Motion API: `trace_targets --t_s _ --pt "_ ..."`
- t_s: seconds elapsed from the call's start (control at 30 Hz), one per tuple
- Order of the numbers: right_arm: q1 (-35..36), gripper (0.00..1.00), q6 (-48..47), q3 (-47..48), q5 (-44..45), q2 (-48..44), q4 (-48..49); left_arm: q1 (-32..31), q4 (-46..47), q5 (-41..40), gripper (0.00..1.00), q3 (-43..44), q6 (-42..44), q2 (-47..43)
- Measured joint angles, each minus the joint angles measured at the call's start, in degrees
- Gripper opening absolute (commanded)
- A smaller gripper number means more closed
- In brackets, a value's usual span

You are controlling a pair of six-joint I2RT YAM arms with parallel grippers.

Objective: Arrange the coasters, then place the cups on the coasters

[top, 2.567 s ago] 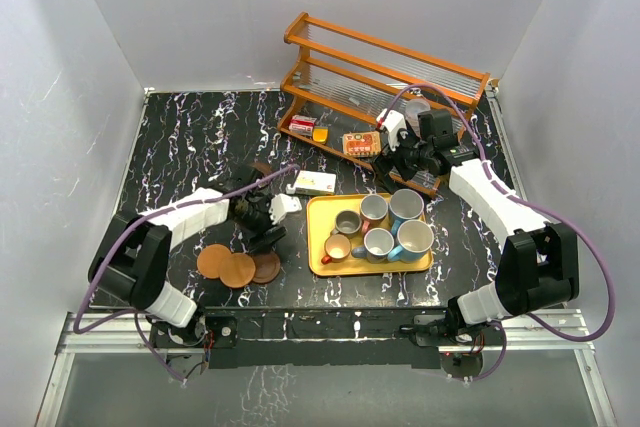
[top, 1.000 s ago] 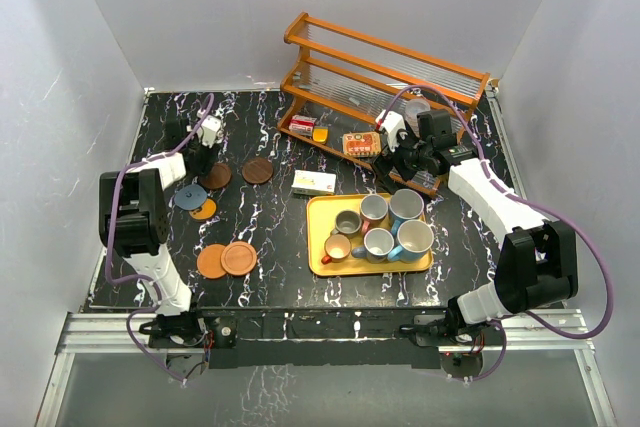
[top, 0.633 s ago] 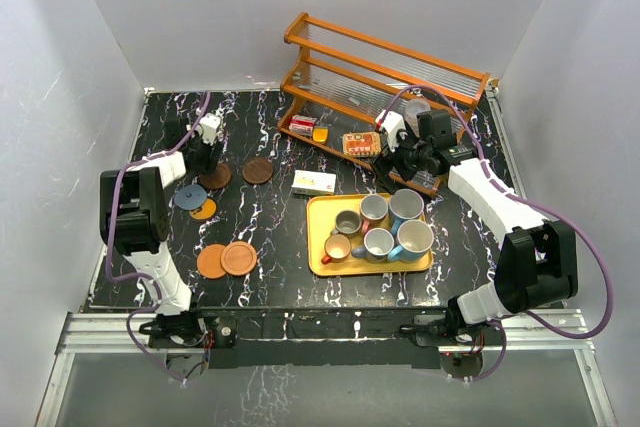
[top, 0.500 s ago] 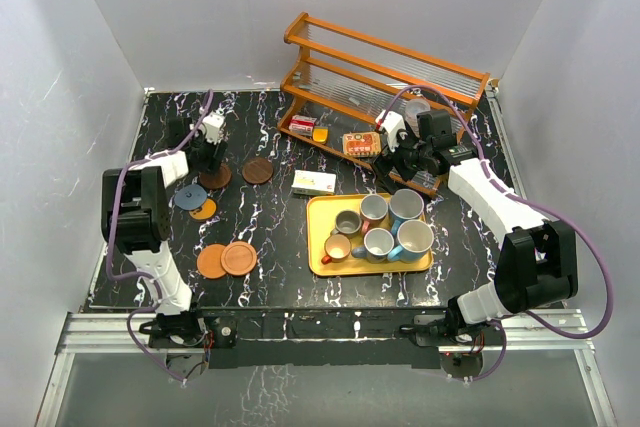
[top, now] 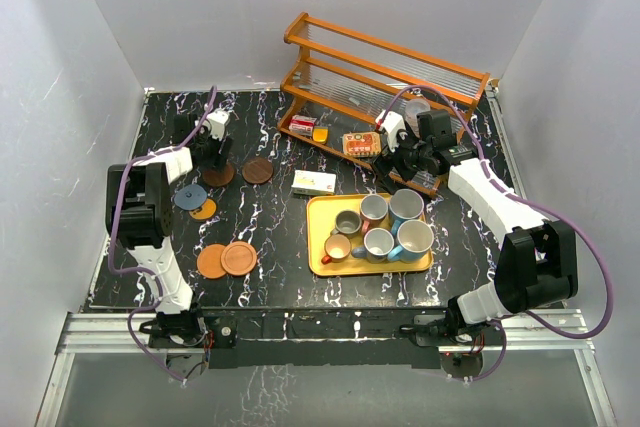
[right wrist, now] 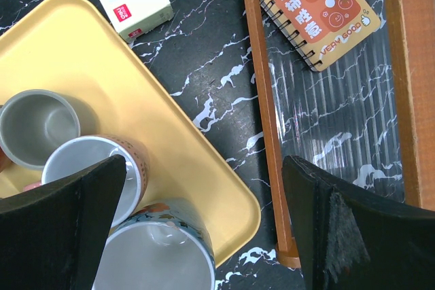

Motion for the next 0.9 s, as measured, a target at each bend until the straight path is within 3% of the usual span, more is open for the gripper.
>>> trace_targets --t_s 0.37,0.7,0.9 --pt "-0.04 0.98 0.00 0.00 -0.02 0.00 -0.11 -0.17 -2.16 0.57 0.70 -0.33 0.02 -1.01" --pt "-0.07 0.98 0.00 0.00 -0.31 0.00 -0.17 -0.39 -16.72 1.20 0.73 -4.92 4.09 -10.38" --pt "-0.07 0.98 -0.02 0.00 -0.87 0.00 -0.17 2.99 -23.63 1.16 0.72 -7.43 5.73 -16.17"
